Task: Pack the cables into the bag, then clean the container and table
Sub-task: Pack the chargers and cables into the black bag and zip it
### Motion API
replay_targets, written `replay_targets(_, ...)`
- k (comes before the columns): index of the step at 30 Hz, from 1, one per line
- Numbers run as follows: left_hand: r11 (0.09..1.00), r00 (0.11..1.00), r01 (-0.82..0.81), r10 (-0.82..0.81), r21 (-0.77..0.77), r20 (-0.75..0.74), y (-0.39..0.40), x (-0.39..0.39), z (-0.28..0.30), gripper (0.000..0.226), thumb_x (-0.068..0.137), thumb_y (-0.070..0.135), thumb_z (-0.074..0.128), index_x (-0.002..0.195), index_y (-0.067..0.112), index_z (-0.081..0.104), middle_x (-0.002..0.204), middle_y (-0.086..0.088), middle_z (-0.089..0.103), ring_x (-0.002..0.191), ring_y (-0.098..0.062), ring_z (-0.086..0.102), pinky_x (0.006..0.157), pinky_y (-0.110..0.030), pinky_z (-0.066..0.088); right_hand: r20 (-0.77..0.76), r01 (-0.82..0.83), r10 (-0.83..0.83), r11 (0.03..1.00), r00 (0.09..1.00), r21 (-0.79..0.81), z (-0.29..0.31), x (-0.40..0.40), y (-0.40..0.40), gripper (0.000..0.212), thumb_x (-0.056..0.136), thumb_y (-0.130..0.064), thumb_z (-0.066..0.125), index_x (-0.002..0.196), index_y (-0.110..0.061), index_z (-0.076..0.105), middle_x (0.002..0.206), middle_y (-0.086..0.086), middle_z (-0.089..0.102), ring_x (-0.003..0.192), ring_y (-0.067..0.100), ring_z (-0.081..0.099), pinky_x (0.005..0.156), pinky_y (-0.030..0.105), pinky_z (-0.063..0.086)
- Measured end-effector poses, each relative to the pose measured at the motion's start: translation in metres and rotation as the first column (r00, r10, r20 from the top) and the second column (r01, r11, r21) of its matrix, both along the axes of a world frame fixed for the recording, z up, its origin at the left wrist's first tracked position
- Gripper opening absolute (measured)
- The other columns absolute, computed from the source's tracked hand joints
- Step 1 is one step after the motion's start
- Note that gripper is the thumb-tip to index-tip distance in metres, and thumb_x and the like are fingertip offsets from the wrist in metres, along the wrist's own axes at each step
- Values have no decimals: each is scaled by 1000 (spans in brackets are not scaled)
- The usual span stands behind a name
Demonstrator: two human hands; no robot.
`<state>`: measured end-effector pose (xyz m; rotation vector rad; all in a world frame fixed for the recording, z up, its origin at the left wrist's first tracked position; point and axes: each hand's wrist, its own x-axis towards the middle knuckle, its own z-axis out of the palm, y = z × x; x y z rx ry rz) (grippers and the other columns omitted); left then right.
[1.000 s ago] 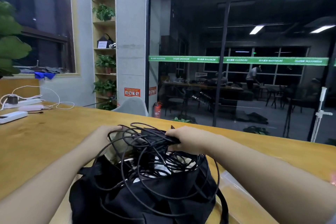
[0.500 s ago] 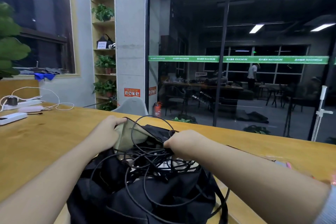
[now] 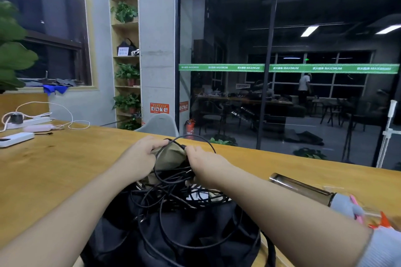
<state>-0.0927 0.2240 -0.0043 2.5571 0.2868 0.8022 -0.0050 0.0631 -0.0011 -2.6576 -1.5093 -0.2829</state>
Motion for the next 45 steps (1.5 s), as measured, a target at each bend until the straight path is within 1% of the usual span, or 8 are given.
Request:
replay_targets(5,996,993,83,-85,24,87,-6,-5,9,64,78,-23,32,124,12,60,113,7,54,113,-8,47,82,7,24,-205,237,-191,943,960,233,3,7,19,19,87,-7,54,93,-10,36,79,2,45,78,29,52,53,30,36)
replay_targets(10,990,988,138,-140,37,70,-8,-7,3,69,78,-23,33,129,18,56,107,11,50,115,-9,46,91,2,23,-378,392,-223,796,898,462,11,21,24,15,88,-5,51,96,-8,39,102,12,56,91,32,55,66,31,38)
replay_targets(14,990,988,138,-137,-1,77,-8,-4,0,67,80,-21,34,130,19,54,111,8,50,114,-8,46,87,4,23,-379,393,-206,756,902,523,3,27,30,18,86,0,49,92,-9,34,87,7,47,79,28,47,62,33,37)
replay_targets(20,991,988,133,-132,-17,76,-8,5,-7,67,79,-20,33,128,20,56,111,7,53,111,-11,48,84,3,27,-166,94,-52,962,985,256,-28,23,33,27,82,-6,63,96,-10,40,97,8,51,85,23,48,64,30,36)
replay_targets(29,983,993,72,-55,170,-102,7,-1,-38,66,82,-13,30,118,31,62,98,27,42,101,-9,37,99,-26,34,-269,-39,59,996,961,76,-10,39,5,68,61,-57,80,96,-3,58,94,9,55,99,25,46,91,45,47)
replay_targets(33,977,981,67,-28,200,-190,13,-4,-46,69,84,-7,29,117,45,59,103,25,42,103,-6,38,92,-31,42,-321,20,-16,1000,947,7,-2,52,-8,117,59,-59,80,149,-23,14,152,2,18,141,26,15,113,51,24)
replay_targets(38,976,951,135,-80,171,-298,9,-3,-46,64,87,-5,30,112,45,61,101,26,41,102,-3,37,93,-25,38,-363,23,-43,998,931,-60,-2,67,-5,131,61,-56,80,148,-35,-15,157,-5,-20,146,22,-15,117,53,10)
replay_targets(45,976,968,142,-102,164,-231,15,6,-42,43,92,8,39,118,38,58,97,20,42,96,-3,44,89,-28,41,-357,-42,-4,992,934,-121,-16,57,6,88,69,-45,78,141,-35,29,141,-1,36,131,21,36,108,44,35)
